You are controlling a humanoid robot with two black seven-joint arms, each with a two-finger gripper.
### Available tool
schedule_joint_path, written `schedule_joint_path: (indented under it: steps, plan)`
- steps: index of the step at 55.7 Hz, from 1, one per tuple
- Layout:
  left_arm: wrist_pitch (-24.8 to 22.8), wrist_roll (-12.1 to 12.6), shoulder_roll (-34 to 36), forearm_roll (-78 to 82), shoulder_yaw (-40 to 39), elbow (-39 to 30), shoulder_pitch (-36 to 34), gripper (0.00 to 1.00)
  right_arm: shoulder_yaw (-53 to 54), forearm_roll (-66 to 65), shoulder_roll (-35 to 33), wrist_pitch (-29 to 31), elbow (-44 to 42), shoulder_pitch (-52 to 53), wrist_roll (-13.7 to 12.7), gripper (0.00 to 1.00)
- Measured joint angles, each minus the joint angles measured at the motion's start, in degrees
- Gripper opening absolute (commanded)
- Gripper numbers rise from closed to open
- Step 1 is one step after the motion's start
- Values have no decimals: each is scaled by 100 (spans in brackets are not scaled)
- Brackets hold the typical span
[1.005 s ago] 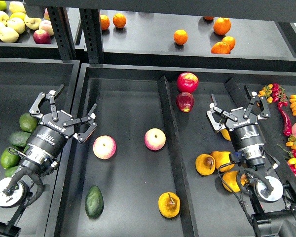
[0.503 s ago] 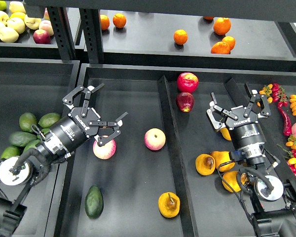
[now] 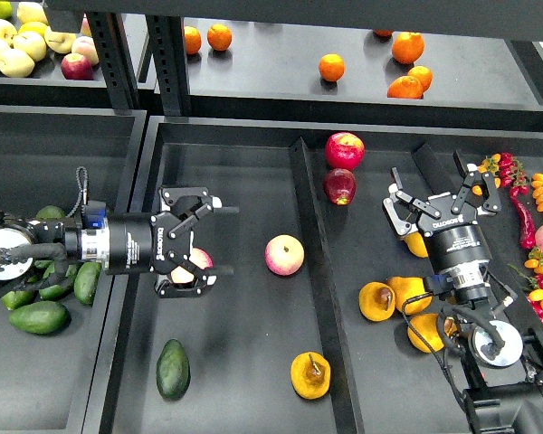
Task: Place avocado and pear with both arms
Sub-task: 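Move the left gripper down toward the dark green avocado near the robot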
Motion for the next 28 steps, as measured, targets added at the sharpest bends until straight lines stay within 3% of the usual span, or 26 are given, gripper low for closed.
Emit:
schedule_joint_path:
  steps: [9, 28]
  plan:
    - [-20, -1, -219, 114, 1653, 20, -945, 90, 12, 0, 0, -4, -9, 10, 0, 100]
    - [-21, -1, -1015, 1285, 2698, 765, -1197, 92, 153, 0, 0, -64, -47, 23, 0, 100]
